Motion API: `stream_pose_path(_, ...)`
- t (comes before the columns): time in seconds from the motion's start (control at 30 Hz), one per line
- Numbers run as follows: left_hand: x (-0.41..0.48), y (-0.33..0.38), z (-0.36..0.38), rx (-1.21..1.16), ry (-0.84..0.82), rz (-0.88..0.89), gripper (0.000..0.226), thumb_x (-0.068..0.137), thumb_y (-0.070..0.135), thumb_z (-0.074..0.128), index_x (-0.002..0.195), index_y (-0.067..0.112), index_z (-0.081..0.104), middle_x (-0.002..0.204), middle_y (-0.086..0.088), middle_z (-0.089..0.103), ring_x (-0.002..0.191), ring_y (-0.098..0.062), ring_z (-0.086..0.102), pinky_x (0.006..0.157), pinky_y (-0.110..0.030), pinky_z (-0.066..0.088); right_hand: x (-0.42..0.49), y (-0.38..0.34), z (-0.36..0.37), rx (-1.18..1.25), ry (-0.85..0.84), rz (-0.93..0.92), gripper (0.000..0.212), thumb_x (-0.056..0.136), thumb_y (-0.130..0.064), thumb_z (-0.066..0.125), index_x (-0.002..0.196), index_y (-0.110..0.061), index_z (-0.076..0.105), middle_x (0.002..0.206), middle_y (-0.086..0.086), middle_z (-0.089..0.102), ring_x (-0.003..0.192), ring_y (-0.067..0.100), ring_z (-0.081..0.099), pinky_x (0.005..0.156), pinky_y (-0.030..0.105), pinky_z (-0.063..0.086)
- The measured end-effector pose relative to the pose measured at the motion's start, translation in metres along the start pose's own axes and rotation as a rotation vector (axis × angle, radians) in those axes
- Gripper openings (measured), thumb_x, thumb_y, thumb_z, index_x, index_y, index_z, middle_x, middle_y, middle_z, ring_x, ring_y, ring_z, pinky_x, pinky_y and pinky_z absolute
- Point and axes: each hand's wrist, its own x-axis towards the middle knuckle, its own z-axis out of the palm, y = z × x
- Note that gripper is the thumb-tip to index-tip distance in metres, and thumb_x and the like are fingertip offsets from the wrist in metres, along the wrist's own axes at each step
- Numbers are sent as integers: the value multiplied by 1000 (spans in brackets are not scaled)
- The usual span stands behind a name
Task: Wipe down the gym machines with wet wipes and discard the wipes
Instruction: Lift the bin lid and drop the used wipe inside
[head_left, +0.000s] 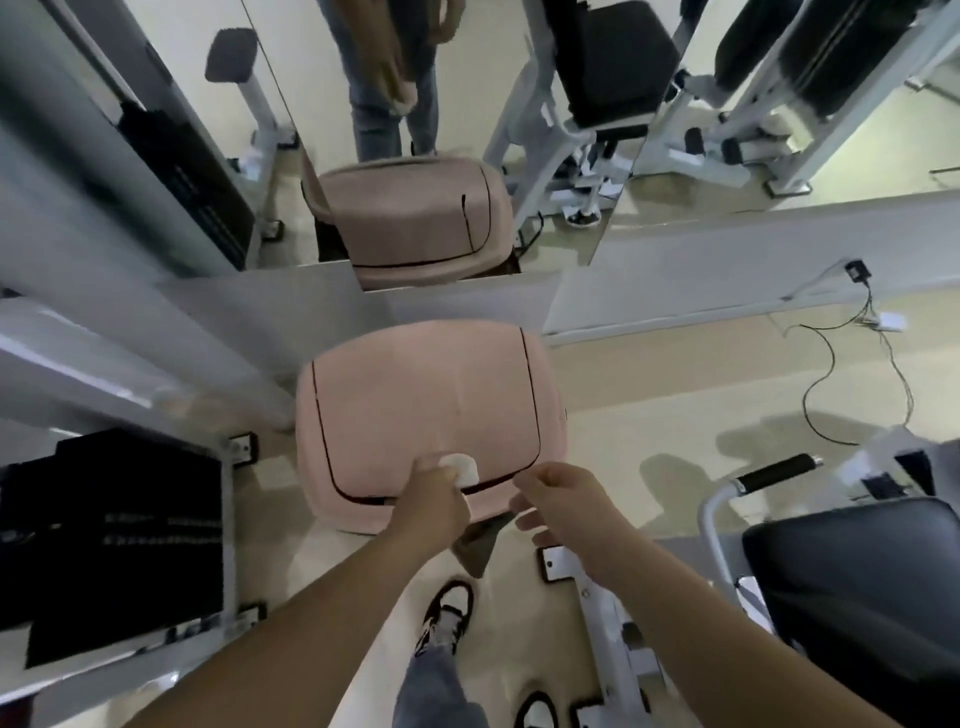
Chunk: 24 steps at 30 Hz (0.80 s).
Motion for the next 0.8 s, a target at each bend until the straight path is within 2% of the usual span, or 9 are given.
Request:
stream_pose_path(0.07, 33, -11, 2, 102, -14, 68, 40, 88, 8, 49, 124, 18, 65, 134, -4, 44, 112, -30, 59, 98, -32, 47, 30, -5, 5, -24, 9, 29, 20, 103, -24, 56, 102, -11, 71, 95, 14, 77, 72, 19, 66, 66, 34, 52)
stream_pose_path(0.13, 59, -22, 4, 191, -26, 153, 37, 84, 5, 50, 112, 25, 63, 115, 4, 50, 108, -26, 60, 86, -32, 48, 56, -6, 10, -25, 4, 76, 19, 104, -23, 55, 105, -11, 70, 98, 15, 76, 72, 19, 65, 66, 34, 51)
stream_pose_path(0.27, 99, -46, 11, 339, -112, 160, 24, 81, 7, 52, 89, 28, 60, 100, 0, 56, 89, -24, 56, 72, -31, 39, 93, 1, 22, 20, 16, 187, 19, 104, -23, 57, 108, -9, 68, 95, 16, 76, 72, 22, 66, 67, 37, 52)
stream_pose_path(0.33, 115, -57, 23, 372, -97, 212, 16, 92, 19, 48, 95, 27, 62, 103, -3, 62, 92, -24, 57, 78, -32, 46, 106, 6, 29, 18, 27, 216, 18, 104, -24, 57, 107, -10, 68, 91, 14, 75, 72, 23, 65, 66, 36, 51)
stream_pose_path(0.43, 133, -77, 43, 429, -196, 244, 31, 105, 33, 42, 125, 23, 63, 121, -2, 65, 107, -22, 61, 87, -30, 48, 121, 11, 40, 20, 23, 251, 14, 104, -22, 56, 103, -13, 67, 87, 10, 72, 72, 23, 63, 65, 36, 49)
stream_pose_path(0.5, 136, -82, 49, 542, -295, 260, 45, 109, 38, 34, 134, 13, 62, 129, -8, 65, 116, -25, 61, 97, -33, 49, 126, 13, 46, -7, 15, 267, 14, 104, -24, 55, 103, -15, 66, 88, 9, 72, 72, 22, 63, 62, 33, 49)
stream_pose_path(0.63, 127, -81, 44, 559, -389, 167, 48, 111, 32, 24, 135, 9, 58, 138, -11, 60, 122, -28, 57, 103, -40, 48, 128, 12, 51, -40, 1, 287, 18, 105, -27, 54, 111, -14, 65, 98, 15, 76, 74, 22, 64, 61, 31, 50)
stream_pose_path(0.73, 123, -69, 34, 526, -363, 85, 40, 109, 24, 33, 134, 8, 59, 139, -8, 60, 128, -24, 55, 110, -38, 42, 124, 8, 54, -24, 6, 286, 18, 105, -26, 54, 110, -14, 65, 105, 17, 76, 75, 22, 65, 61, 31, 51)
stream_pose_path(0.8, 113, -49, 22, 492, -311, 103, 33, 107, 21, 38, 128, 11, 62, 132, -7, 63, 124, -24, 57, 106, -37, 45, 117, 3, 54, -6, 17, 260, 17, 105, -24, 54, 107, -13, 66, 99, 16, 75, 74, 23, 66, 60, 31, 50)
